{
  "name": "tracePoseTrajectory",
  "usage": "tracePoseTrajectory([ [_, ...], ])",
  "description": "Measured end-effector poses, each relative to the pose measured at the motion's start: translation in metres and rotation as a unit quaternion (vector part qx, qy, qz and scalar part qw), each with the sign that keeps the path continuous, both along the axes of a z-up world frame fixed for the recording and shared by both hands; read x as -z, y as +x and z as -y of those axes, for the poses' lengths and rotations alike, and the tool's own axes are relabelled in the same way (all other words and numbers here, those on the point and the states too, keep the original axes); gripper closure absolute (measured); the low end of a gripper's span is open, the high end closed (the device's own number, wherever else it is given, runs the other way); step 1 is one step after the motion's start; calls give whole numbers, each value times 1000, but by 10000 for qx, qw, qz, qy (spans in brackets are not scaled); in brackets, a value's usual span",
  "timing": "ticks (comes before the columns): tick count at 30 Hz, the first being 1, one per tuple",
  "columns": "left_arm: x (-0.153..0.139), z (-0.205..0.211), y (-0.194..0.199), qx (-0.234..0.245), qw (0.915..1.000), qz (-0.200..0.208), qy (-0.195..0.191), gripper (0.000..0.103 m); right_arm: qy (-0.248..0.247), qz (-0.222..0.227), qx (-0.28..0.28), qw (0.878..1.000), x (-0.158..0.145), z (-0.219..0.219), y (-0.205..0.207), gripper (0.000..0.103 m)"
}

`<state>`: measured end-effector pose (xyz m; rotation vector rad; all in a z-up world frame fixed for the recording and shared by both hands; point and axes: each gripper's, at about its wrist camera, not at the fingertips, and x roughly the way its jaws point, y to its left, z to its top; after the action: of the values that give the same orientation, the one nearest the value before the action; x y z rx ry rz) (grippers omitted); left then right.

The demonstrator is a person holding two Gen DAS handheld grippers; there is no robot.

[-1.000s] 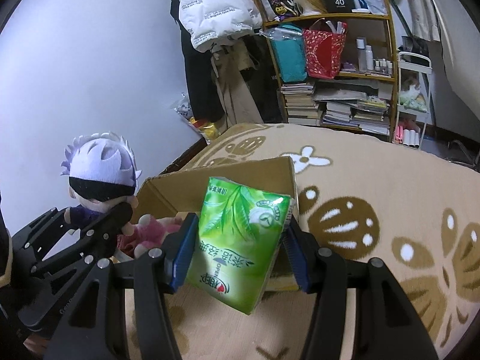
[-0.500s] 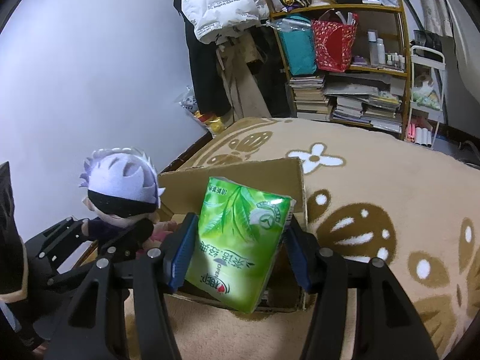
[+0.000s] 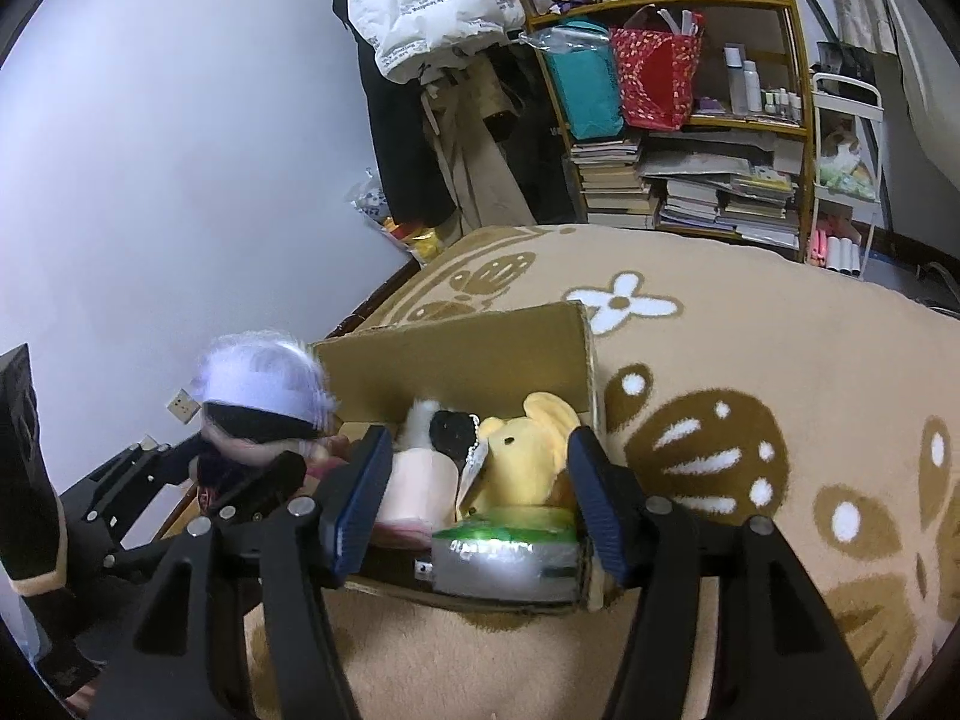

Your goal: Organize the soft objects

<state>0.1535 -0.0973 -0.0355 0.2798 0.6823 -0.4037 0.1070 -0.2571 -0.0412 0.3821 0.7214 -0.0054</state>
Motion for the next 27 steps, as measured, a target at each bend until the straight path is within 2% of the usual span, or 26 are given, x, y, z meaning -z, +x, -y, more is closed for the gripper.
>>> tracePoseTrajectory([
  [2,-3,-2,-2,-42,10000,39,26,33,-7,11,19,10000,-2,0,0,29],
  [5,-11,-9,-8,-109,9998,166,20,28,-17,48,66,10000,-8,2,-5,19],
  [9,-21,-17,-16,-208,9994,261,45,10,-36,86,114,9999,-17,2,-13,11],
  [12,-30,-28,-25,-382,9989,285,35,2,-85,86,133,9998,-25,0,-20,3],
  [19,-52,-52,-48,-712,9961,507,92,0,-234,231,131,9994,-48,-5,-44,0],
  [27,-78,-78,-87,-949,9923,801,-48,0,-332,538,135,9979,-74,-15,-88,0],
])
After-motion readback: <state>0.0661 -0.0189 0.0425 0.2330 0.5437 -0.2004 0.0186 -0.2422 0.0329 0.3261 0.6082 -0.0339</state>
